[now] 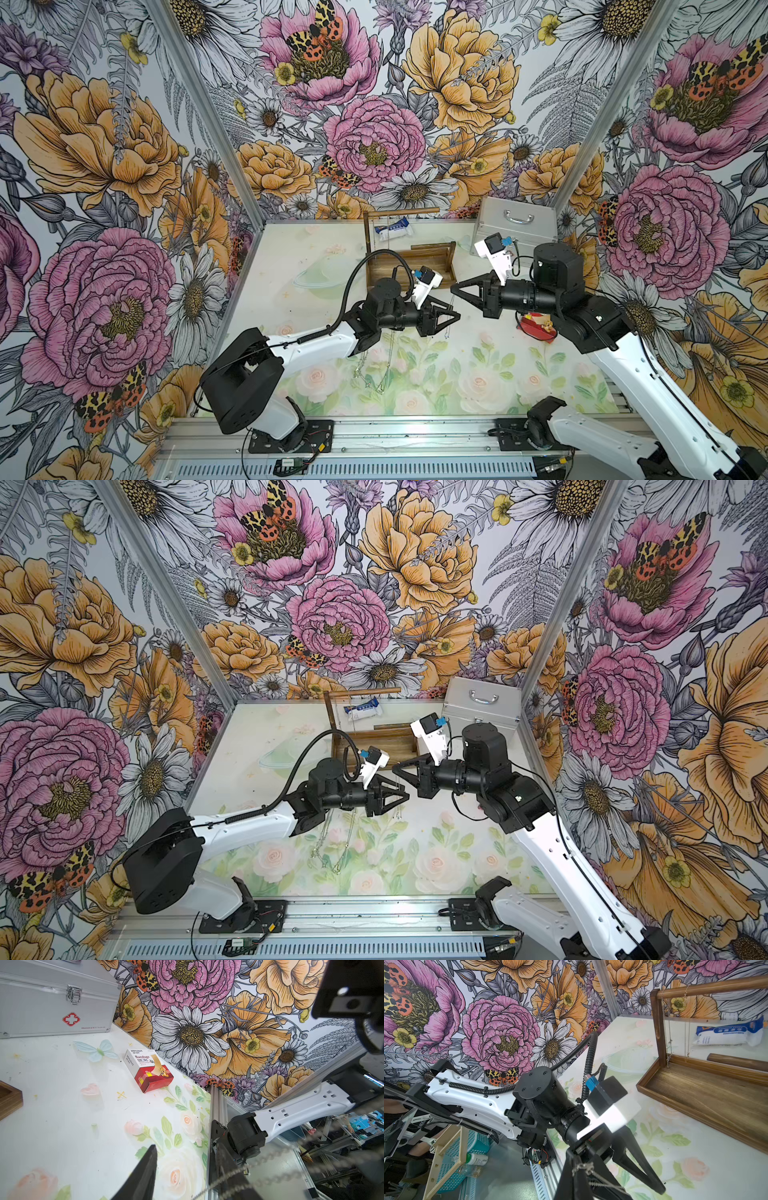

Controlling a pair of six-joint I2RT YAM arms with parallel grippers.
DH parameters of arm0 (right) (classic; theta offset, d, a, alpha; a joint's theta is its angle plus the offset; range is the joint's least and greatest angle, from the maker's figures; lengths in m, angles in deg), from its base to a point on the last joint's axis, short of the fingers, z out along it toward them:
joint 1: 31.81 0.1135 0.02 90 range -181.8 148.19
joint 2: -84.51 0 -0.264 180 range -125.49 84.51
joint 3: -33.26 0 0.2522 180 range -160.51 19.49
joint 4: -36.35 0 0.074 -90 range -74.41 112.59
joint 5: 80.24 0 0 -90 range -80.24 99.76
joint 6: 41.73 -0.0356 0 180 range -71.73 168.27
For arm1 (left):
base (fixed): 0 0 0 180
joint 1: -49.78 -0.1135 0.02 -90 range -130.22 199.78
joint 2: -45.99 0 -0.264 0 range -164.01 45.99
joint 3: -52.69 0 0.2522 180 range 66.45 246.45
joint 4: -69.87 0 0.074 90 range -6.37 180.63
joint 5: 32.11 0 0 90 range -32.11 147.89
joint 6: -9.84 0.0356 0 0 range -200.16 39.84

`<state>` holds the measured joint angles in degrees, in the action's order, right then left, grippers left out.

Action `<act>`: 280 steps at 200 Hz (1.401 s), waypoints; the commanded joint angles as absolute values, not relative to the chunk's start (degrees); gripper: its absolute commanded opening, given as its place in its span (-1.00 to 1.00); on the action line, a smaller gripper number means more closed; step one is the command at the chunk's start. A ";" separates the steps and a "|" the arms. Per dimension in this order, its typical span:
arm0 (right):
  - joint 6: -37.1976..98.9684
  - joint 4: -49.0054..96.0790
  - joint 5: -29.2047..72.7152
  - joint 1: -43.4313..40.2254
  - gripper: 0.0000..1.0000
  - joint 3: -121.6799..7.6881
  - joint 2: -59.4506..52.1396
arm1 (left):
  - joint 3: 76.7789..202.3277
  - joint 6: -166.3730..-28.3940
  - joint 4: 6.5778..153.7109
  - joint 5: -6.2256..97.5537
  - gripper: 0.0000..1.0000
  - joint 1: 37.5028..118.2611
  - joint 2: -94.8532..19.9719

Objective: Take the necklace off the jewelry display stand
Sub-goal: Place the necklace at the center of the board.

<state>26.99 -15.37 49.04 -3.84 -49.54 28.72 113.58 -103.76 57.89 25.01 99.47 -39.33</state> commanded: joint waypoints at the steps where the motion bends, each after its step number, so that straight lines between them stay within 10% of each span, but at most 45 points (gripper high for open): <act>1: 28.22 -15.34 49.20 -3.40 -1.00 -49.10 29.75 | 113.91 -103.46 57.92 24.29 -0.15 100.22 -40.25; 137: 27.88 -15.30 48.17 -3.42 -1.00 -48.97 30.37 | 112.66 -103.97 57.96 26.19 -1.00 100.98 -40.98; 280: 28.16 -14.79 44.62 -1.95 -1.00 -42.65 28.60 | 103.66 -119.77 66.85 40.08 -1.00 107.12 -35.69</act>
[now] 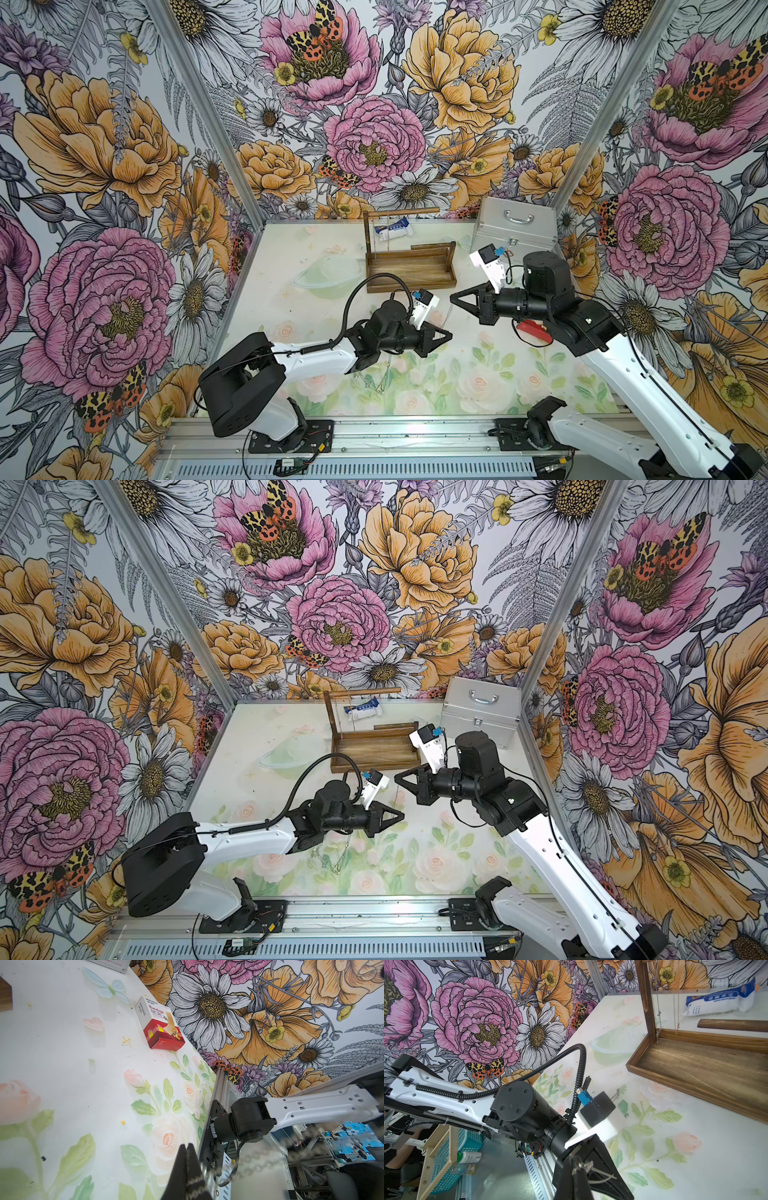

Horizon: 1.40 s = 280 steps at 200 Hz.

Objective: Take the necklace off the jewelry display stand
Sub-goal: Place the necklace at the center of the board.

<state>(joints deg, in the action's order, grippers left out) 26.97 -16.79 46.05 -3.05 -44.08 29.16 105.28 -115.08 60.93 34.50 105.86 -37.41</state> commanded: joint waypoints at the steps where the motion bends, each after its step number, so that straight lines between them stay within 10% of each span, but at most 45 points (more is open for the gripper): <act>1: 28.15 -14.74 44.59 -1.89 -1.00 -42.56 28.56 | 103.60 -119.92 67.02 40.11 -1.00 107.19 -35.63; 280: 24.34 1.85 34.38 15.13 -1.00 -25.71 13.48 | 95.17 -141.28 88.03 52.95 -1.00 116.23 -32.89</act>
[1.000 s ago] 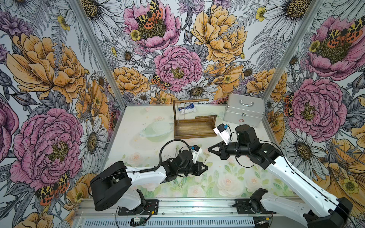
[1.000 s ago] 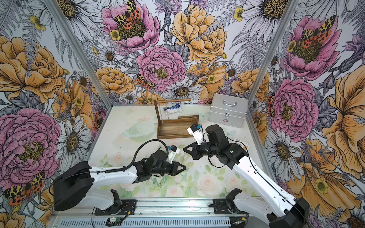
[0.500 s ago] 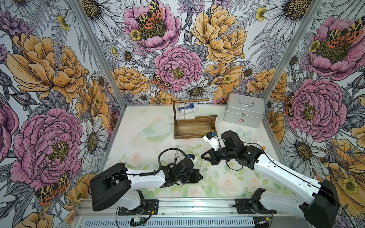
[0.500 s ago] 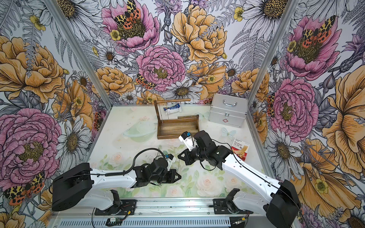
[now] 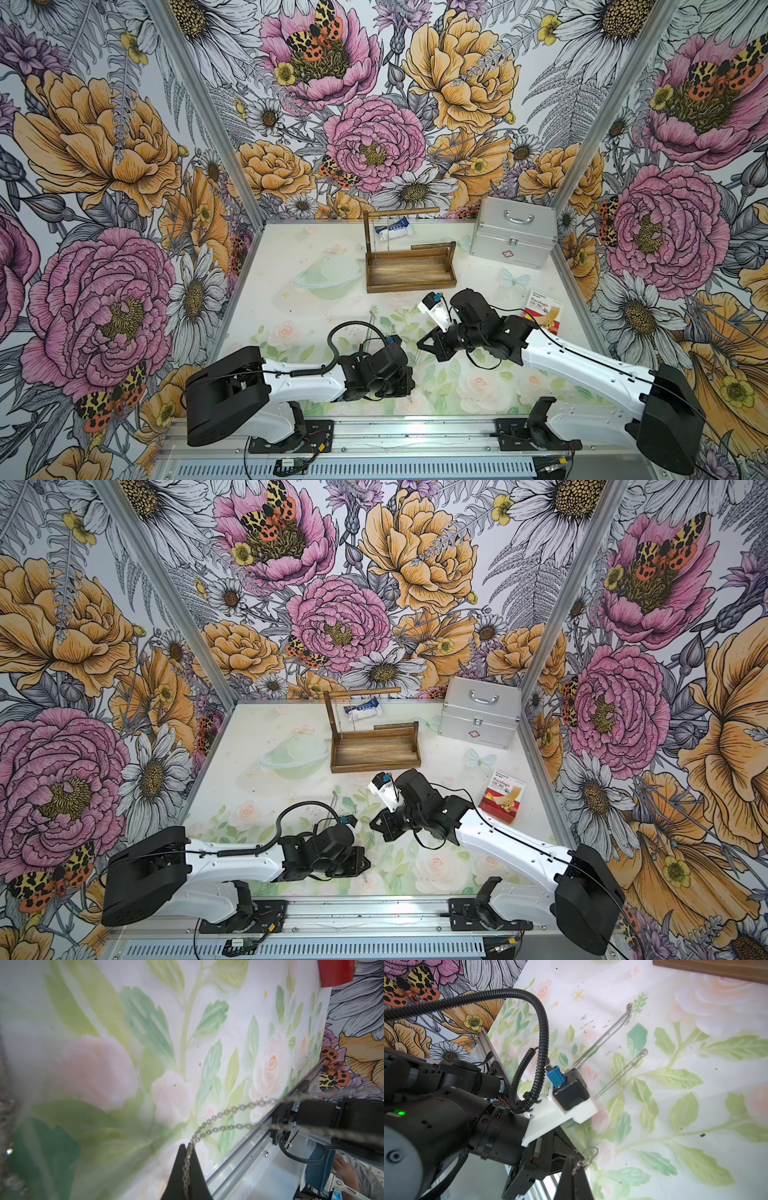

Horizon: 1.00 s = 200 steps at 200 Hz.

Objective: Take the necklace off the jewelry display stand
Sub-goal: Place the necklace at the center of the board.

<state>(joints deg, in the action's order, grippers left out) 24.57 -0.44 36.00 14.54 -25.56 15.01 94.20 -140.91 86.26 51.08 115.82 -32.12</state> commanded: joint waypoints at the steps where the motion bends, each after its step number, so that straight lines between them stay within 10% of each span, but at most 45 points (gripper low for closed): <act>1: 24.35 1.85 34.33 15.13 -1.00 -25.74 13.35 | 95.22 -141.31 88.11 52.96 -1.00 116.23 -32.96; 200: 25.77 2.72 32.81 15.72 -1.00 -27.17 5.94 | 99.41 -137.57 96.08 58.93 -0.40 117.63 -34.53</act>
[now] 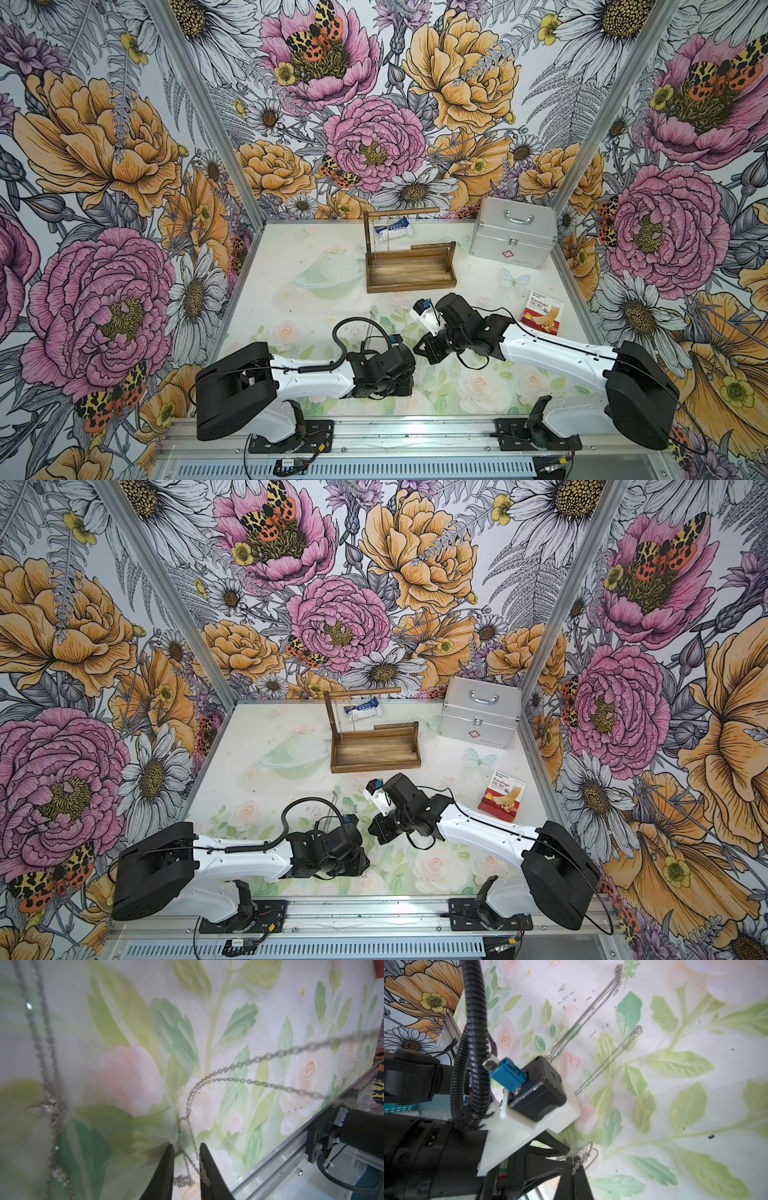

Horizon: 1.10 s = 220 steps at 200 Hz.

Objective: Take the necklace off the jewelry display stand
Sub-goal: Place the necklace at the center of the board.

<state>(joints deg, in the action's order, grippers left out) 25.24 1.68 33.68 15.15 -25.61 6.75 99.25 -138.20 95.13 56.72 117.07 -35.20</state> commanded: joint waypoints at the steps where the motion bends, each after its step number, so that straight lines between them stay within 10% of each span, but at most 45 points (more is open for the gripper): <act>1: 25.77 2.72 32.79 15.69 -1.00 -27.18 5.94 | 99.41 -137.56 96.10 58.94 -0.39 117.63 -34.53; 220: 25.42 2.63 31.53 15.60 -1.00 -28.30 1.69 | 97.56 -137.82 95.98 61.96 0.62 119.23 -29.78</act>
